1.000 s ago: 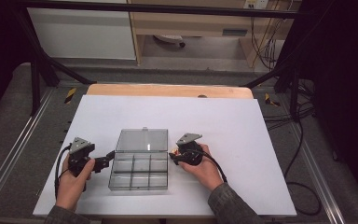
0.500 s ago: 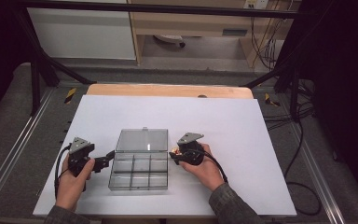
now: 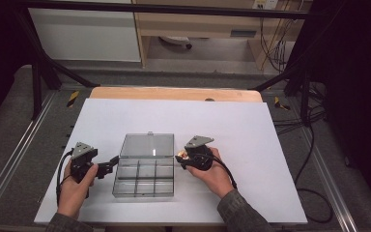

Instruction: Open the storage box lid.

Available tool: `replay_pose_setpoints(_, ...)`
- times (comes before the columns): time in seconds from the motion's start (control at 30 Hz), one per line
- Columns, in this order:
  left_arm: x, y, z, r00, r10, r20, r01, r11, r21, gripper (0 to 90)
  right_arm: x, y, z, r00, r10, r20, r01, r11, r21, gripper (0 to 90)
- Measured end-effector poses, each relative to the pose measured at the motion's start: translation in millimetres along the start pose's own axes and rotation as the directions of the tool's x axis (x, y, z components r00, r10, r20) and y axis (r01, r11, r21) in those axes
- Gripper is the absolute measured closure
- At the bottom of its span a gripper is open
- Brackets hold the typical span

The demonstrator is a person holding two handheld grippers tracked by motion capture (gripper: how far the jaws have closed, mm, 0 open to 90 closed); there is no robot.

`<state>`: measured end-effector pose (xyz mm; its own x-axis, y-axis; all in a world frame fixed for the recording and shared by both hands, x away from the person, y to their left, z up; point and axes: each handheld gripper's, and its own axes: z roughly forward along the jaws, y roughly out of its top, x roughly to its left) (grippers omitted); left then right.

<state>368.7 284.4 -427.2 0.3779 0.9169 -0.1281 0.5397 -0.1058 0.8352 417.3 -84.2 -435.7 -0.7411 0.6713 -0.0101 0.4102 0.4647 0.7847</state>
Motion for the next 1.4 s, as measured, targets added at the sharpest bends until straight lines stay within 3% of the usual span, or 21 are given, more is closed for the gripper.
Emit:
replay_pose_setpoints(0.77, 0.3, 0.1, -0.2, 1.0000, 0.003, -0.001, -0.003, 1.0000, -0.001, 9.3, -1.6, 11.2, -17.7, 1.0000, 0.003, 0.002, -0.003, 0.998, -0.058, 47.7)
replay_pose_setpoints(1.4, 2.2, 0.4, -2.2, 1.0000, -0.006, 0.000, 0.006, 0.9999, -0.010, 9.3, 17.5, 29.2, -25.3, 0.9988, -0.009, -0.048, 0.003, 0.992, -0.125, 47.7)
